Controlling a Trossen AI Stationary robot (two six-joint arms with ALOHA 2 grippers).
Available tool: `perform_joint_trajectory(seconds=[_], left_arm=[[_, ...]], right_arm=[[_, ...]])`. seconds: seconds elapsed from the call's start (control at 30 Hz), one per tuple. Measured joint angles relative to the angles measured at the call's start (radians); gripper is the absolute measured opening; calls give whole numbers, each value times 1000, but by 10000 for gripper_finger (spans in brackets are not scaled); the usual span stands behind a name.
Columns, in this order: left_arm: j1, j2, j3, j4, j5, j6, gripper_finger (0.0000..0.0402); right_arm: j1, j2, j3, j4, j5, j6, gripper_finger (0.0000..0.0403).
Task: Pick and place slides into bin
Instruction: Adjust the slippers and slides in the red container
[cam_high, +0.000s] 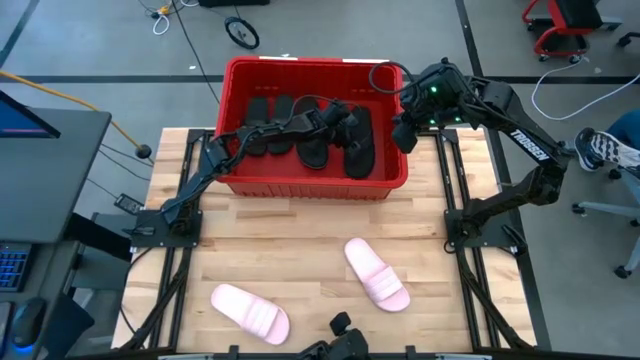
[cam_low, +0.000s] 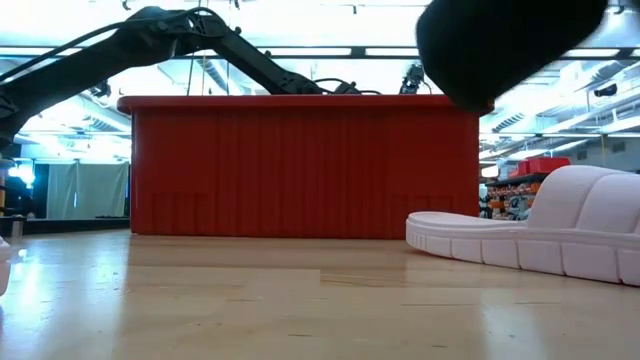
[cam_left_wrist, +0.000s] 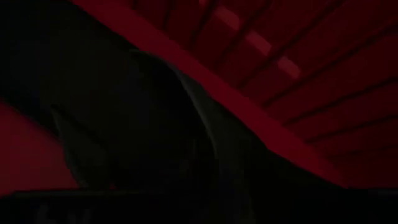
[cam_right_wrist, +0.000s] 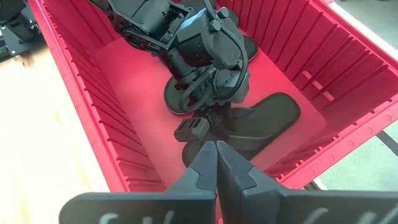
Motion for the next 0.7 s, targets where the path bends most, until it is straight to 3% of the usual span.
perform_joint_trajectory(seconds=[0.13,0.2,0.5,0.6,0.7], left_arm=[[1,0,0,7,-13,0,35],[4,0,0,15,-15,-2,11],[12,-1,1,75,-10,29,25],[19,-1,1,52,68,-34,57],[20,-1,1,42,74,-33,106]], right_arm=[[0,0,0,0,0,-16,2],[0,0,0,0,0,-17,2],[0,0,0,0,0,-32,2],[0,0,0,0,0,-34,2],[0,0,0,0,0,-44,2]])
